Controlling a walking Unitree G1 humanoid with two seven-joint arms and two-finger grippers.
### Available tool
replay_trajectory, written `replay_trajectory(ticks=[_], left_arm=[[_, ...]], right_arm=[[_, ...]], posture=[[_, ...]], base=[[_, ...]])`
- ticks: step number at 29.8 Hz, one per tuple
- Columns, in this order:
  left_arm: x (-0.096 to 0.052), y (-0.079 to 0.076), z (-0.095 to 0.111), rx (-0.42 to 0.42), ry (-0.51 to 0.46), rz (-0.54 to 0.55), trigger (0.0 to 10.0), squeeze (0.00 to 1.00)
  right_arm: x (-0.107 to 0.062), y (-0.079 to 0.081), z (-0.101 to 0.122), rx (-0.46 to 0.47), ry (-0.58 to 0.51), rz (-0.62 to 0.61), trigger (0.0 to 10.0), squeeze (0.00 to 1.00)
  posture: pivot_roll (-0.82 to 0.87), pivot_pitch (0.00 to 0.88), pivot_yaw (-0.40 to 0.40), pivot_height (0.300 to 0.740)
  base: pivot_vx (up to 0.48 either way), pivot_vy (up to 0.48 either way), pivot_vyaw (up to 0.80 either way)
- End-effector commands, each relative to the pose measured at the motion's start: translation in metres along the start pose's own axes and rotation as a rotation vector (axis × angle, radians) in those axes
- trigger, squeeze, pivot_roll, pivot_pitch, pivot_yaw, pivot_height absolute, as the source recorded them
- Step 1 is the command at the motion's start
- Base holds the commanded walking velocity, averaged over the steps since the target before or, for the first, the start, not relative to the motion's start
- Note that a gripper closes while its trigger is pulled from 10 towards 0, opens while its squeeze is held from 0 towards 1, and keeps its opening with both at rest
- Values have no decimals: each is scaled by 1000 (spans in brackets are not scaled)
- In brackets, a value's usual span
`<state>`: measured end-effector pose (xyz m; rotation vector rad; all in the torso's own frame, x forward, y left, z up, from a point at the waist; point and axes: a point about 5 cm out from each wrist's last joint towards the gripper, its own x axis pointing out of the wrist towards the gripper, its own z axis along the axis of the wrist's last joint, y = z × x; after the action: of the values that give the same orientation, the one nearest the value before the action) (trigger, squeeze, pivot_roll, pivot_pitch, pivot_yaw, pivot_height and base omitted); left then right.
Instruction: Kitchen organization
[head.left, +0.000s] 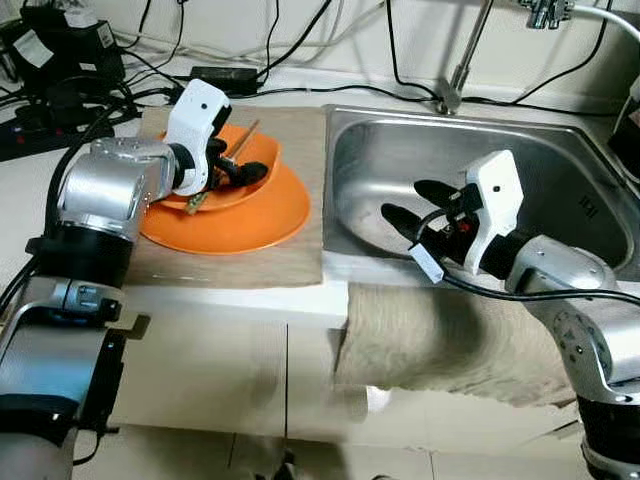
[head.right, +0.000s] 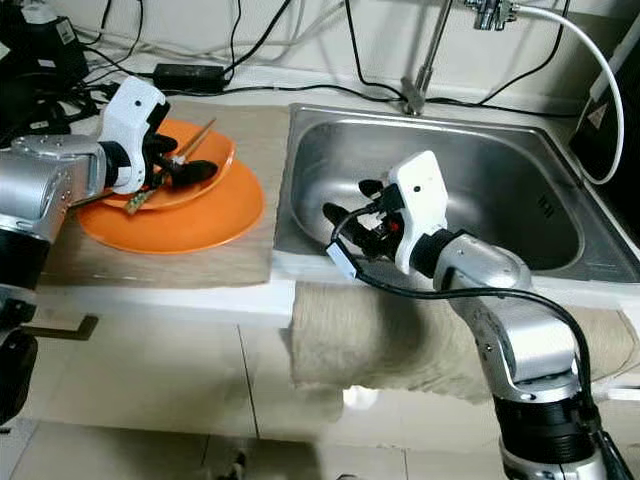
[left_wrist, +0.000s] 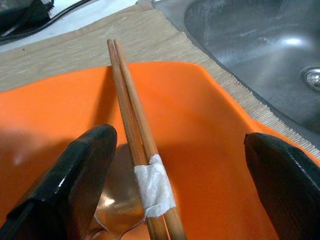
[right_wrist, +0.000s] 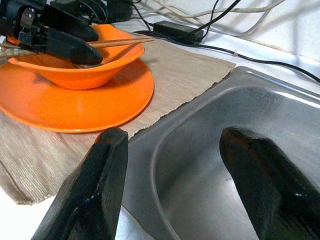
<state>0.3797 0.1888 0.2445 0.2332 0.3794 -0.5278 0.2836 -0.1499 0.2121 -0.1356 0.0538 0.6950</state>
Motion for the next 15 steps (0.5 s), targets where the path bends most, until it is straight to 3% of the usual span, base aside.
replay_trajectory(ticks=[1, 2, 3, 4, 5, 6, 15], left_arm=[[-1, -1, 7, -20, -21, -27, 10000, 0], [-1, -2, 8, -27, -23, -34, 9529, 0], [-1, -3, 9, -29, -24, -42, 3333, 0], [-1, -3, 9, -29, -23, -45, 1333, 0], [-1, -3, 9, -30, -24, -47, 588, 0], [-1, -3, 9, -33, -26, -51, 0, 0], [-2, -4, 9, -41, -25, -62, 0, 0]], right_arm=[[-5, -1, 0, 10, 6, 9, 10000, 0], [-5, -1, 0, 8, 9, 13, 10000, 0], [-7, -2, 1, 3, 13, 15, 10000, 0], [-7, -3, 1, 1, 14, 15, 10000, 0], [-7, -3, 1, 0, 15, 15, 10000, 0], [-8, -4, 1, -1, 16, 14, 10000, 0], [-8, -6, 2, -6, 16, 11, 10000, 0]], posture=[[-39, 0, -22, 740], [-39, 0, -22, 740], [-39, 0, -24, 740], [-39, 0, -24, 740], [-39, 0, -24, 740], [-39, 0, -24, 740], [-37, 0, -24, 740]], base=[[0, 0, 0], [0, 0, 0], [0, 0, 0], [0, 0, 0], [0, 0, 0], [0, 0, 0], [0, 0, 0]])
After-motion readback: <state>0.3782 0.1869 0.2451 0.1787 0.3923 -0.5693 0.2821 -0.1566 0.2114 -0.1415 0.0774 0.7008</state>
